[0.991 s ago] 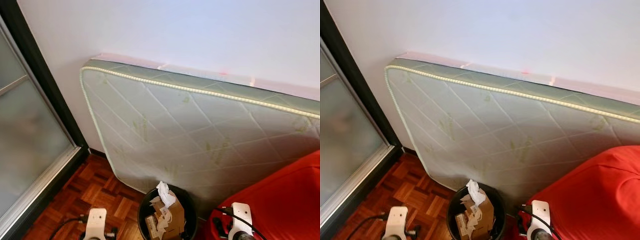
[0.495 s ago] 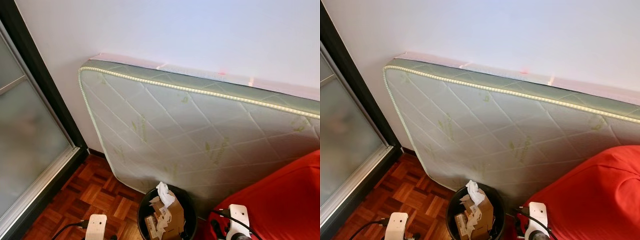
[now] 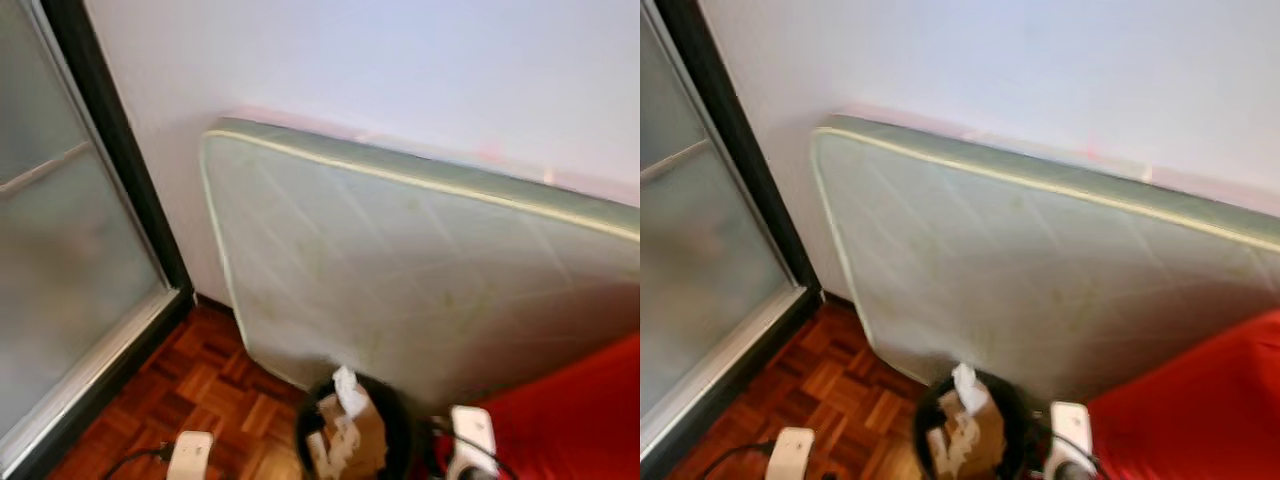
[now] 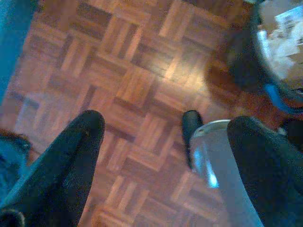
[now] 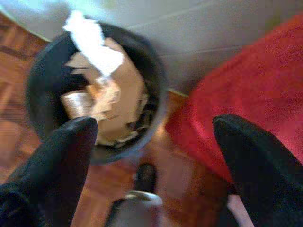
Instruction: Clean up the room
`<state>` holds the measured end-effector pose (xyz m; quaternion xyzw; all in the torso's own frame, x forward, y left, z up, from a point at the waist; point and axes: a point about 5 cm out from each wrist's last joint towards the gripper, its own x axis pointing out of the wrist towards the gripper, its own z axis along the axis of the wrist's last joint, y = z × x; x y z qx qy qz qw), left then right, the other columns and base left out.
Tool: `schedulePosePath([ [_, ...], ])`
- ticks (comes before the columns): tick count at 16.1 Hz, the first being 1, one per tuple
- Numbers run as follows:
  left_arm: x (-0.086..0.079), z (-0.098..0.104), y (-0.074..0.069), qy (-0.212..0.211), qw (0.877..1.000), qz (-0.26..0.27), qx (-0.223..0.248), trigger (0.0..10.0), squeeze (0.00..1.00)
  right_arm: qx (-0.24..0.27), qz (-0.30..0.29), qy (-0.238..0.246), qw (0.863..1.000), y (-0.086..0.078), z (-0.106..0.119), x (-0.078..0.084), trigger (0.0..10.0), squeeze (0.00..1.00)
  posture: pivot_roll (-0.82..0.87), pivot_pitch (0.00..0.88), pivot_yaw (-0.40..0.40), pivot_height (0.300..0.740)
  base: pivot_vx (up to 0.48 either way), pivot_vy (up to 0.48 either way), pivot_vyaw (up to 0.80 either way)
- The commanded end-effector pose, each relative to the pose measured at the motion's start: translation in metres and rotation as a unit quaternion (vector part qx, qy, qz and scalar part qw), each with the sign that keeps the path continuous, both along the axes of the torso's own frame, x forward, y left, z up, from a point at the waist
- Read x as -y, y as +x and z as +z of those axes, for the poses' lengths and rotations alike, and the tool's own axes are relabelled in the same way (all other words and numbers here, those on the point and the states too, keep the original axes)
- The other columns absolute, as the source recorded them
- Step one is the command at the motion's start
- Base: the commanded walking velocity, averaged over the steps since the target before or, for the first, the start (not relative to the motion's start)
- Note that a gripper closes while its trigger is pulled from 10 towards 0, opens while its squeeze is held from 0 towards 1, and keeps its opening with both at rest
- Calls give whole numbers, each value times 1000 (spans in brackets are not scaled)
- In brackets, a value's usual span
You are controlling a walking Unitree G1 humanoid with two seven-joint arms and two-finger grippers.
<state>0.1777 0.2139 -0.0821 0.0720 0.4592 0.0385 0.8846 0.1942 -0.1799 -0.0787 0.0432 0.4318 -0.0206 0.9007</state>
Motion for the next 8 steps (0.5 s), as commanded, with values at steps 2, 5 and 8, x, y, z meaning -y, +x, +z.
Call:
schedulePosePath([
  [2, 6, -1, 0, -4, 1000, -7, -7, 10000, 0, -10, -7, -11, 1000, -4, -1, 10, 10000, 0, -19, 0, -22, 740, 0, 240, 0],
  [5, 5, -1, 0, -3, 1000, -7, -7, 10000, 0, -9, -9, -11, 1000, -4, -1, 9, 10000, 0, -19, 0, -20, 740, 0, 480, 0],
  [8, 5, -1, 0, -1, 1000, -12, -6, 10000, 0, -10, -10, -10, 1000, -4, -1, 9, 10000, 0, -22, 0, -18, 740, 0, 160, 0],
])
